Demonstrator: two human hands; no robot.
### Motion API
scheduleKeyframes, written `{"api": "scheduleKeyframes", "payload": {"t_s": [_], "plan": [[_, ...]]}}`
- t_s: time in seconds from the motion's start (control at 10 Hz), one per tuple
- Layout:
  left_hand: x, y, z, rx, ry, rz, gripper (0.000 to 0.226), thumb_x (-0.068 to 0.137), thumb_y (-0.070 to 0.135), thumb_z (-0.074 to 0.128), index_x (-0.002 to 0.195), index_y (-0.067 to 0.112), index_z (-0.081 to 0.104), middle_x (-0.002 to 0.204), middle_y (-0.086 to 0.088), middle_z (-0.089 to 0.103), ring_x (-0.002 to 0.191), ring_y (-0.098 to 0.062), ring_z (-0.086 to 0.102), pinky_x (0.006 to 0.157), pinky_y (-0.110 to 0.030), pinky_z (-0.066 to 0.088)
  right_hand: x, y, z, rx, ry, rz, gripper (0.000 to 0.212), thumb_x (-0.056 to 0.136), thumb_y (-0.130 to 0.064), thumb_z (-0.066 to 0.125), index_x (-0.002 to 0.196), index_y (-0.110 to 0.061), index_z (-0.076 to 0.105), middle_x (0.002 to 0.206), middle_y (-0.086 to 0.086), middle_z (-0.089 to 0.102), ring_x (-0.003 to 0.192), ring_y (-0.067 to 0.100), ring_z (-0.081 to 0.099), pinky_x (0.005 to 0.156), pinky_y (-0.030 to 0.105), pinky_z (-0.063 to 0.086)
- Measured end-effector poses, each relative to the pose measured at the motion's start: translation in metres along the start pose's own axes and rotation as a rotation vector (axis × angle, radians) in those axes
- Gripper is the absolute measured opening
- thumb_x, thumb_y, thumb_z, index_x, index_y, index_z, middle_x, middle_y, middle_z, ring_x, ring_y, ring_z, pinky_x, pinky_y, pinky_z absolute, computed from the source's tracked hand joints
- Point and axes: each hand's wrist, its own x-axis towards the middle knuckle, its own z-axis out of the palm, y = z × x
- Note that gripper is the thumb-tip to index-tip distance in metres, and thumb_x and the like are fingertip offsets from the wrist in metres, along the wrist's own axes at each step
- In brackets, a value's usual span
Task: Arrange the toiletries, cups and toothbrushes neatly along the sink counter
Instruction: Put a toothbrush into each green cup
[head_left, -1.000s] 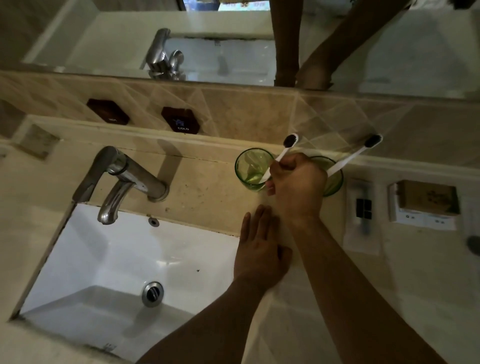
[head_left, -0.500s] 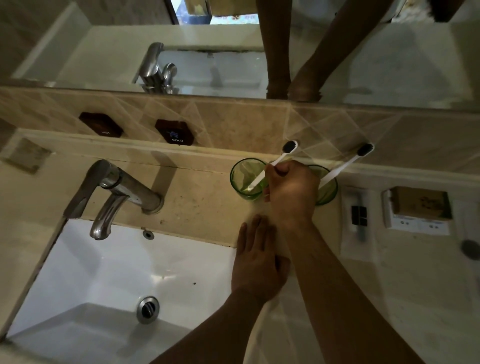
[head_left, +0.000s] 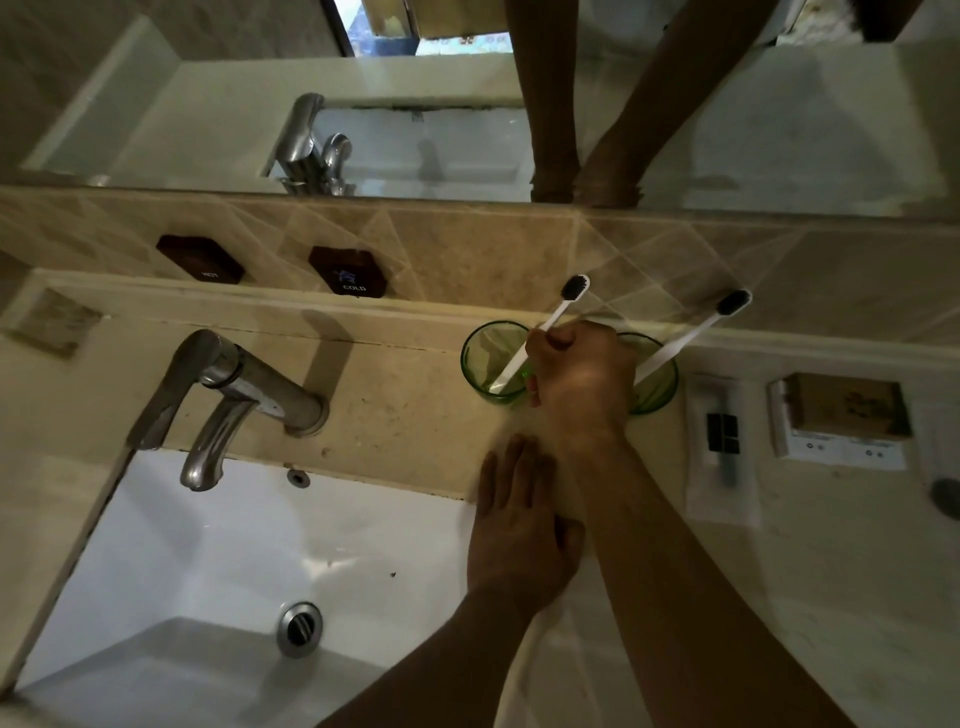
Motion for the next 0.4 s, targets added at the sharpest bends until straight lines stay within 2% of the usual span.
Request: {"api": "scheduleKeyframes", "payload": {"t_s": [0.2, 0.4], "plan": [[0.002, -0.003, 0.004, 0.001, -0.013, -0.023, 0.080, 0.097, 0.065, 0.027, 0.160, 0.023, 0.001, 0.170, -0.001, -0.004, 0.155, -0.024, -0.013, 0.125, -0.050, 0.003, 0.001, 0.001, -0.002, 0.079, -0.011, 0.004, 0.035, 0.079, -0.047, 0.063, 0.072, -0.014, 0.072, 0.056, 0.005, 0.069, 0.052, 0.025, 0.068, 0.058, 0.045, 0.060], [-0.001, -0.001, 0.004, -0.028, 0.018, -0.006, 0.079, 0.098, 0.063, 0.031, 0.161, 0.021, 0.006, 0.170, -0.003, -0.001, 0.155, -0.025, -0.010, 0.125, -0.050, 0.004, -0.013, 0.000, -0.013, 0.129, 0.018, -0.101, 0.040, 0.079, -0.053, 0.057, 0.076, -0.017, 0.071, 0.060, 0.004, 0.069, 0.056, 0.028, 0.067, 0.062, 0.049, 0.058]]}}
